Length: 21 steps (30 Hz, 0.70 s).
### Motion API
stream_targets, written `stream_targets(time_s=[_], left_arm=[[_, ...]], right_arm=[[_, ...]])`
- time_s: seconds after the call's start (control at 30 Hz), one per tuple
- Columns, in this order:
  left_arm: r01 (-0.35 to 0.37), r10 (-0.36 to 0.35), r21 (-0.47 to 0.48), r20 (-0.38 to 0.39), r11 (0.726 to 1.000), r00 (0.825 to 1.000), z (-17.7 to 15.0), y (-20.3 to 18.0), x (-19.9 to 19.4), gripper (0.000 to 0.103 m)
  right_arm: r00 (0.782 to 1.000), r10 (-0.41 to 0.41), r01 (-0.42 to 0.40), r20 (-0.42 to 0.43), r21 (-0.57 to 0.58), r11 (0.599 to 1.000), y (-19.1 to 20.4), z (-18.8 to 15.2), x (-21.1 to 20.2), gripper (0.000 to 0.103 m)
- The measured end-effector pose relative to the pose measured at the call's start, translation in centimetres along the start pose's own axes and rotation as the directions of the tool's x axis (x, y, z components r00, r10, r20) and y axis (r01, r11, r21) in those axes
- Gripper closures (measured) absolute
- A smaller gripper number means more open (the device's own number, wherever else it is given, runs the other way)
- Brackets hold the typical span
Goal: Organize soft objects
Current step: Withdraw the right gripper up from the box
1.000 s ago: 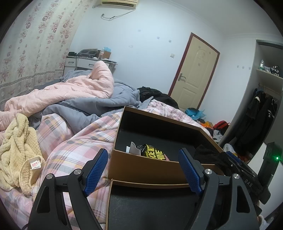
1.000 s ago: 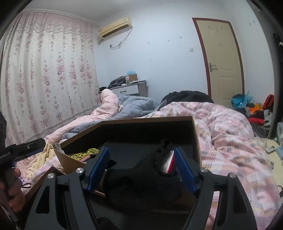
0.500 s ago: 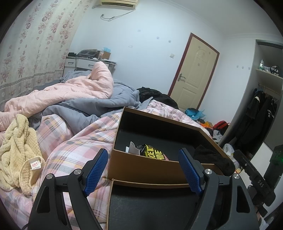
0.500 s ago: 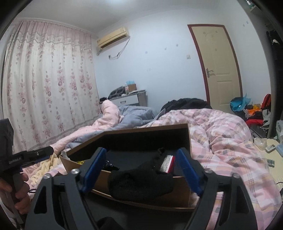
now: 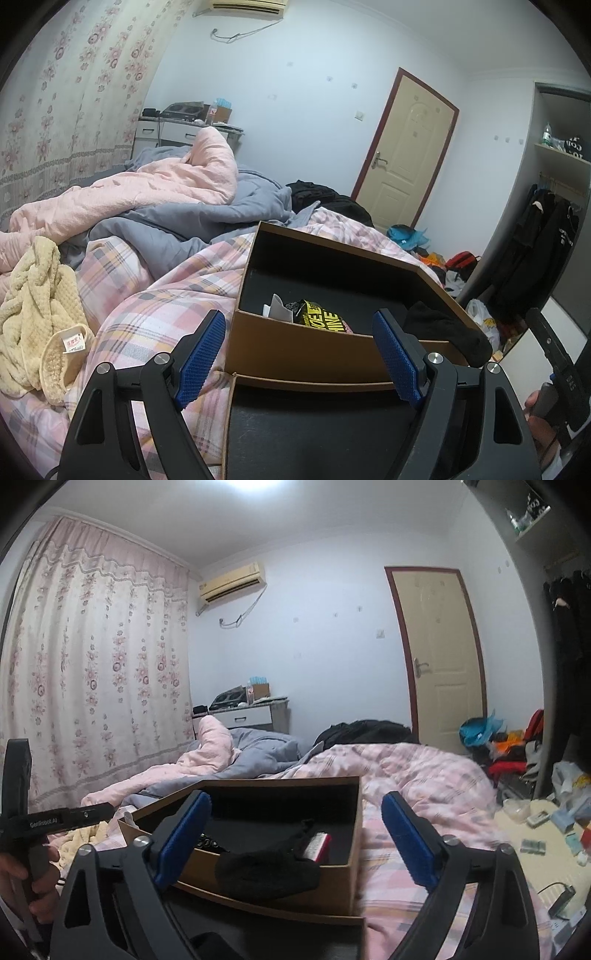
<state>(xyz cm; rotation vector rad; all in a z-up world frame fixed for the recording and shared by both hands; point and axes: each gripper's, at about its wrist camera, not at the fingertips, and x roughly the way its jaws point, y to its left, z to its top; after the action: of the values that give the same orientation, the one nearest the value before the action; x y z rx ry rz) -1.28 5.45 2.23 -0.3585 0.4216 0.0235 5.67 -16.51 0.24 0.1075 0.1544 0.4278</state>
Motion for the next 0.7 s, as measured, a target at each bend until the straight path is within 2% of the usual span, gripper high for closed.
stream_targets(time_s=[0.27,0.43,0.7], left_arm=[[-0.001,0.001,0.000,0.000,1.000,1.000,0.0,0.0,0.0,0.024],[-0.001,0.001,0.002,-0.001,1.000,1.000,0.0,0.0,0.0,0.024],[0.003,-0.003,0.016,-0.005,1.000,1.000,-0.1,-0.1,0.1,0.024]], right_arm=[[0.998,0.056,-0.056,0.007,0.035,0.998,-0.8,-0.5,0.5,0.008],[0.996,0.084,-0.080,-0.037,0.105,0.991,-1.9,-1.8,1.4,0.006],[0.997,0.074,-0.071,-0.026,0.108,0.992,-1.6,-1.7,0.8,0.006]])
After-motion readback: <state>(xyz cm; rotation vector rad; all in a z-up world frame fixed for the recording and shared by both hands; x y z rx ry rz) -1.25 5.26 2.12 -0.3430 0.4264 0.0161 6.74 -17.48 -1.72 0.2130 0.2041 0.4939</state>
